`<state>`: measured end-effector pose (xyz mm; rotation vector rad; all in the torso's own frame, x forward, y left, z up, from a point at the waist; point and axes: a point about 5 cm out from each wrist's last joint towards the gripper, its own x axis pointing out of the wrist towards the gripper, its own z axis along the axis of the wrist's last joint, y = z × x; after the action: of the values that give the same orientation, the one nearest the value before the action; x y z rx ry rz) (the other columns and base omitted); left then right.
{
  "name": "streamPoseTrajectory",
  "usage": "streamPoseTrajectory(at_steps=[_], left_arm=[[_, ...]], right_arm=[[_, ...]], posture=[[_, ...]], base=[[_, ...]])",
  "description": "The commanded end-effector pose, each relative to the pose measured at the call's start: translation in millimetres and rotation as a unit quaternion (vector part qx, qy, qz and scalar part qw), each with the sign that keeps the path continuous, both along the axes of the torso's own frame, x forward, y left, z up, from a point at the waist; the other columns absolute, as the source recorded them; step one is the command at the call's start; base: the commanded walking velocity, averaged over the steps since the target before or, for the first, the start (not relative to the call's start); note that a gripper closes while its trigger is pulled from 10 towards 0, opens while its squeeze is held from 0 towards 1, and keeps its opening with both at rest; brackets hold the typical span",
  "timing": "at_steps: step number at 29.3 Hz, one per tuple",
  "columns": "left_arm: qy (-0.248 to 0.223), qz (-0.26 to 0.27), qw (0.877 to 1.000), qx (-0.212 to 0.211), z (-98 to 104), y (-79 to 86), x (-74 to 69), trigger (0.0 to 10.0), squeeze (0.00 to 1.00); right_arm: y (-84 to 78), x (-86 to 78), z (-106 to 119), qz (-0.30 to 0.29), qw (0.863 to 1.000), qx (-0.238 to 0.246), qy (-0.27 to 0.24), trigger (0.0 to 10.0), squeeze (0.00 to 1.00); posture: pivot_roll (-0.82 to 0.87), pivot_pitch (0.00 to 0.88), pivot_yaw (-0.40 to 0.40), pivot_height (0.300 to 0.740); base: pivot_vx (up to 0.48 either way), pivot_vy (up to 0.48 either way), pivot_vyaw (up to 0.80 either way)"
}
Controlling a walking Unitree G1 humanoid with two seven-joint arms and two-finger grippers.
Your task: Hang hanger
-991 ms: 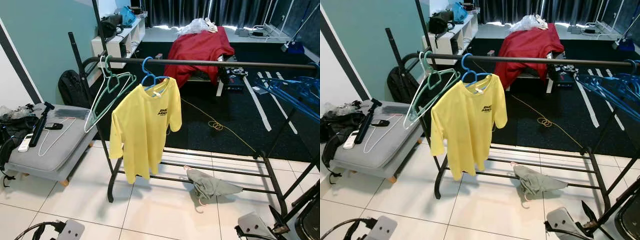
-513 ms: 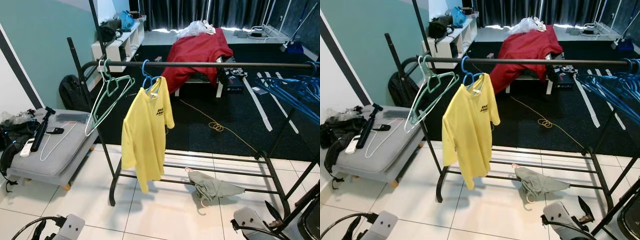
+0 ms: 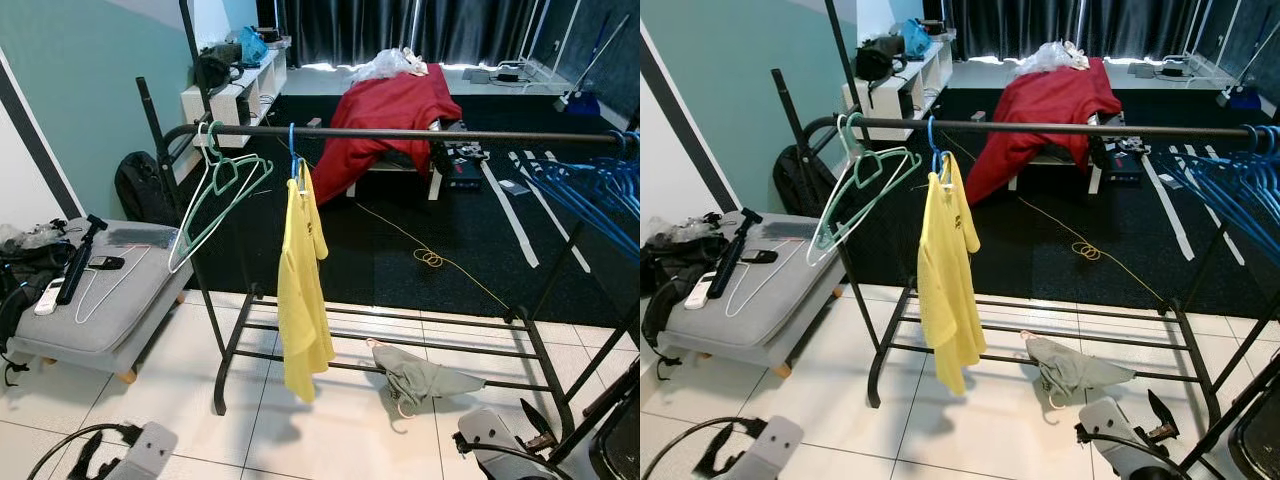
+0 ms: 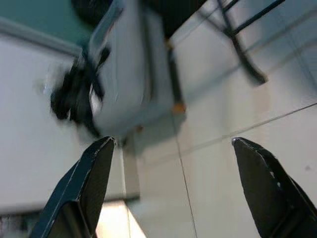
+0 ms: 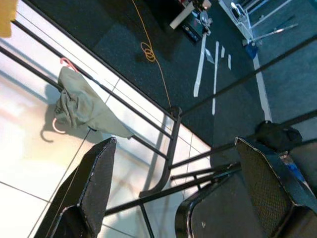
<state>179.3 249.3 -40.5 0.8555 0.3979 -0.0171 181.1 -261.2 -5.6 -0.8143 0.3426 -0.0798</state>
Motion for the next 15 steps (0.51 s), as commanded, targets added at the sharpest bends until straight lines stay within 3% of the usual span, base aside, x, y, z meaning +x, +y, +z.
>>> streamPoseTrajectory(at_steps=[1,8,9,10,11,12,13,14,15], left_arm=[[0.011,-0.026,1.000,0.006,-0.7,0.9,-2.2,10.0,0.00],[0.010,-0.025,1.000,0.005,-1.3,0.0,-2.8,10.0,0.00],[0.031,0.007,0.999,-0.042,-5.9,-0.9,-5.6,10.0,0.00],[0.031,0.007,0.999,-0.042,-5.9,-0.9,-5.6,10.0,0.00],[0.001,0.090,0.974,-0.210,-3.5,-17.2,0.5,10.0,0.00],[-0.057,0.142,0.926,-0.344,7.6,-26.6,11.4,10.0,0.00],[-0.057,0.142,0.926,-0.344,7.6,-26.6,11.4,10.0,0.00],[-0.107,0.149,0.874,-0.451,26.3,-29.7,28.4,10.0,0.00],[-0.156,0.131,0.841,-0.502,53.4,-28.3,50.7,10.0,0.00]], right_arm=[[-1.7,-3.5,-2.0,-0.001,1.000,-0.001,0.002,10.0,0.00],[-2.0,-3.2,-2.0,0.008,1.000,-0.001,0.004,10.0,0.00],[-4.4,-6.7,-6.4,-0.031,0.998,0.056,0.005,10.0,0.00],[-4.4,-6.7,-6.4,-0.031,0.998,0.056,0.005,10.0,0.00],[-11.1,-1.8,-6.1,-0.108,0.985,0.136,-0.014,10.0,0.00],[-11.9,2.5,-11.5,-0.140,0.961,0.240,0.001,10.0,0.00],[-11.9,2.5,-11.5,-0.140,0.961,0.240,0.001,10.0,0.00],[-8.0,6.7,-15.9,-0.138,0.934,0.328,0.016,10.0,0.00],[-35.0,2.5,16.6,-0.472,0.780,0.262,-0.318,10.0,0.00]], posture=[[-0.06,0.000,0.025,0.740],[-0.07,0.000,0.022,0.740],[-0.07,0.000,0.012,0.740],[-0.07,0.000,0.012,0.740],[-0.08,0.000,0.012,0.740],[-0.08,0.000,0.012,0.740],[-0.08,0.000,0.012,0.740],[-0.09,0.000,0.013,0.740],[-0.09,0.000,0.016,0.740]], base=[[0.000,0.000,0.00],[0.000,0.000,0.00],[0.000,0.000,0.00],[0.000,0.000,0.00],[0.000,0.000,0.00],[0.000,0.000,0.00],[0.000,0.000,0.00],[0.000,0.000,0.00],[0.000,0.000,0.00]])
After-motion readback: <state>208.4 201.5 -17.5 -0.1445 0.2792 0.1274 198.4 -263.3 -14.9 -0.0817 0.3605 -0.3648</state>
